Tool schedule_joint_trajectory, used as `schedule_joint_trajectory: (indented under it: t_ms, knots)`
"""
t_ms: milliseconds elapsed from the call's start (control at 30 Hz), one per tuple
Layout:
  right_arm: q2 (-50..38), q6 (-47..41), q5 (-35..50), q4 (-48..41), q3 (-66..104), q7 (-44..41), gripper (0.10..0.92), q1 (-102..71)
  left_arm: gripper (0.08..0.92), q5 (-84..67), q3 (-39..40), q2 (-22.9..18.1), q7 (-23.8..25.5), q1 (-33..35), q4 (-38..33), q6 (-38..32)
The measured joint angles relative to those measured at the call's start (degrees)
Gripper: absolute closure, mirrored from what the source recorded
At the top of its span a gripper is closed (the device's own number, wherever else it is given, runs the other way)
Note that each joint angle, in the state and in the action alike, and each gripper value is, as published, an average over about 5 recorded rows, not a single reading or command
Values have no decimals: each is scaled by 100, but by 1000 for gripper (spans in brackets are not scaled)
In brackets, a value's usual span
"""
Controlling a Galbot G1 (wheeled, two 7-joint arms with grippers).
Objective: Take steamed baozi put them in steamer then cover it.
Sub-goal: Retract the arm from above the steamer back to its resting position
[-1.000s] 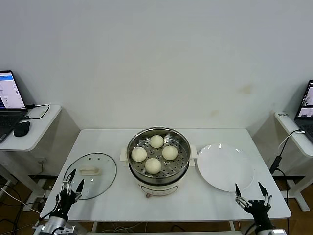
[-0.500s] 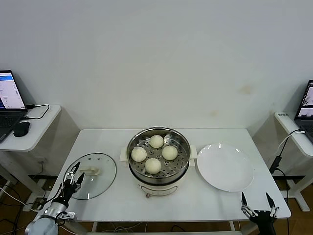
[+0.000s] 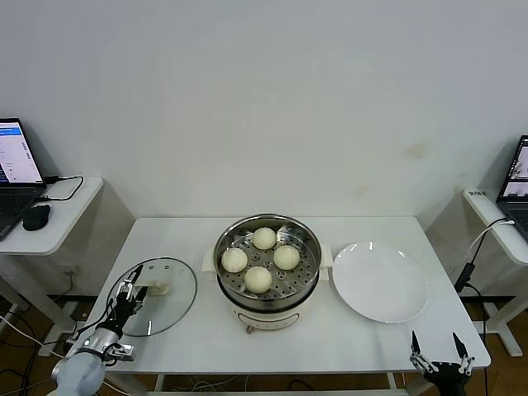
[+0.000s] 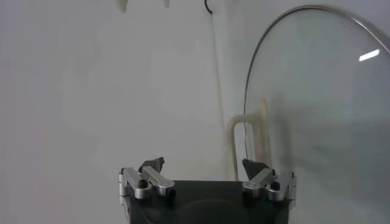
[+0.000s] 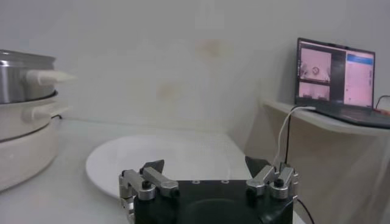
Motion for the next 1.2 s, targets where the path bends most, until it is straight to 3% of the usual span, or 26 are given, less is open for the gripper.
schedule_joint_trajectory:
  t_ms: [467, 1200]
  knots:
    - [44, 44, -109, -130, -10, -31, 202, 18, 189, -10, 77, -38, 0, -402, 403, -47]
    - [60, 58, -190, -149, -124, -62, 202, 1, 802, -222, 96, -64, -56, -434, 593, -203]
